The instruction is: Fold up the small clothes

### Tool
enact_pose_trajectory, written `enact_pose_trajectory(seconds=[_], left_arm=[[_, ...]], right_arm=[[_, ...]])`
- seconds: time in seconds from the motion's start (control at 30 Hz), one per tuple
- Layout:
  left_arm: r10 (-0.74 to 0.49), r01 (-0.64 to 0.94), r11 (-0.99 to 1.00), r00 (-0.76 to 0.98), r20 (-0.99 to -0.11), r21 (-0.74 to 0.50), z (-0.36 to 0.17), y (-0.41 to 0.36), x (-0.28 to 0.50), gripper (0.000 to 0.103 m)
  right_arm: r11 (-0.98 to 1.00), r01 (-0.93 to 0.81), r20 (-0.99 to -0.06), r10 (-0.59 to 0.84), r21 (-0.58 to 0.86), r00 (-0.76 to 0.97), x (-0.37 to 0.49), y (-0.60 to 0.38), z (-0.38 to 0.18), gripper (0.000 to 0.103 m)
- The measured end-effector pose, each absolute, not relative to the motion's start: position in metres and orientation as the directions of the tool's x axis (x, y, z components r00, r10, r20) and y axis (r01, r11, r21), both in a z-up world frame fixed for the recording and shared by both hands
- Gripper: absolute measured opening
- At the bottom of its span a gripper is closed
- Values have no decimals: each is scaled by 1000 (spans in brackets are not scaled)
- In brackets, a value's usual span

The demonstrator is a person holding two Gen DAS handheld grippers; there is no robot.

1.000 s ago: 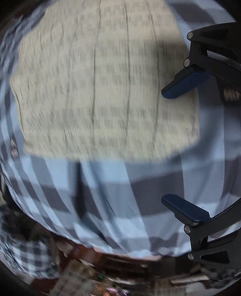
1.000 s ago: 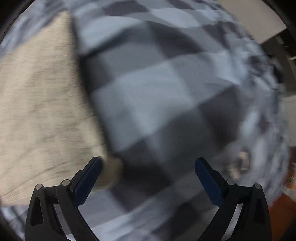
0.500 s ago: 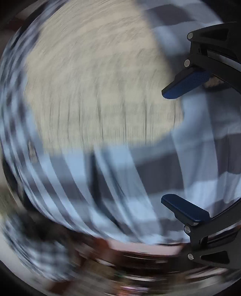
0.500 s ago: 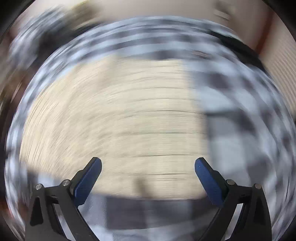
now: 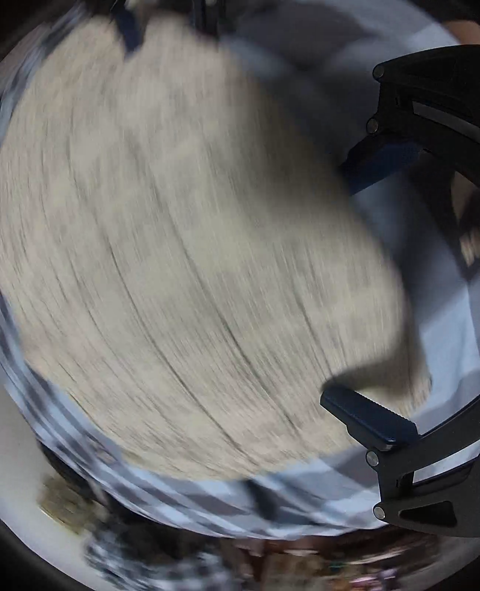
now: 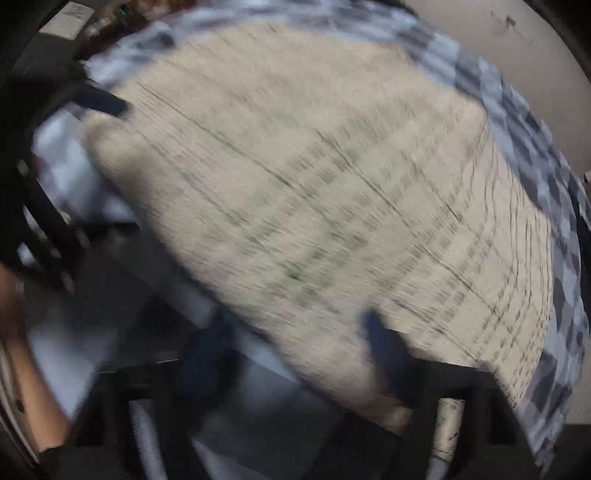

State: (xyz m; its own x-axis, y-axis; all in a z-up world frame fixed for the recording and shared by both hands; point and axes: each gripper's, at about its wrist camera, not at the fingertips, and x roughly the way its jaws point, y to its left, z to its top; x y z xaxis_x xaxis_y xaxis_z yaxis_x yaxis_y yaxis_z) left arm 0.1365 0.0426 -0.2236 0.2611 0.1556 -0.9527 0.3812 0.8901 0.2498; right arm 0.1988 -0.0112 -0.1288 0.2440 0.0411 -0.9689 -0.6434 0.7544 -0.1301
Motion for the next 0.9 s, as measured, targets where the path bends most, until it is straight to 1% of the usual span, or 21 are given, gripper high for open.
enact_pose_trajectory(seconds=[0.03,0.07,0.1,0.13,0.17,0.2,0.27,0.37,0.4,0.43,0.47,0.5,0.53,0.57,0.6,0.63,0.7,0.73,0.8,0.83,0.9], left_arm=[[150,306,927,225,-963,216,-222,63,144,103],[121,248,954,197,-973,169,-221,81,147,103],[78,184,977,168,-983,109,-221,99,150,103],[-12,87,996,115,-993,-1,-225,126,152,103],[-35,37,999,87,-996,-32,-229,139,152,103],[-35,-2,999,67,-997,-35,-233,150,151,103],[33,-60,998,59,-998,29,-234,171,148,103],[153,-209,967,29,-988,144,-230,210,143,103],[188,-249,952,16,-982,178,-228,222,140,103],[251,-293,925,-4,-968,241,-226,237,134,103],[297,-310,906,-16,-955,287,-223,244,132,103],[345,-321,887,-19,-938,333,-218,249,131,103],[419,-322,860,2,-908,396,-207,250,131,102],[459,-315,848,33,-888,426,-198,246,133,102],[488,-309,841,77,-870,444,-188,239,133,102],[501,-298,846,162,-850,441,-170,227,142,102],[462,-272,879,280,-842,392,-150,201,145,103],[402,-234,912,351,-846,336,-140,183,147,103],[193,-93,981,455,-869,169,-130,144,151,103],[32,18,999,472,-881,46,-131,121,153,103],[-128,147,987,455,-881,-67,-141,89,156,103]], right_arm=[[770,-633,-976,68,-82,209,202,-21,-130,58],[787,-615,-979,82,-51,187,206,-33,-129,54],[810,-584,-982,73,-43,173,210,-47,-127,49],[835,-551,-985,93,-3,146,214,-60,-124,49],[862,-503,-985,131,59,109,217,-77,-122,49],[889,-446,-984,157,106,79,220,-95,-120,49],[916,-386,-987,149,114,62,218,-119,-118,49],[947,-319,-995,-19,-48,94,205,-154,-118,48],[956,-291,-996,-24,-48,87,200,-166,-117,48],[971,-237,-997,14,-5,80,197,-179,-113,48],[985,-171,-996,11,-4,90,194,-191,-106,48],[992,-80,-990,-89,-98,110,190,-207,-97,58],[978,1,-971,-206,-208,118,186,-219,-91,67],[949,92,-942,-311,-301,124,180,-233,-84,76],[921,207,-917,-364,-330,161,172,-248,-68,76],[921,257,-916,-346,-292,201,166,-254,-58,76],[944,305,-927,-220,-124,304,161,-256,-40,76],[956,290,-927,-146,-42,345,174,-242,-37,76],[977,207,-914,-39,50,405,185,-196,-39,76],[986,160,-904,-28,45,426,194,-176,-38,76],[998,4,-847,-58,-67,529,199,-125,-38,76]])
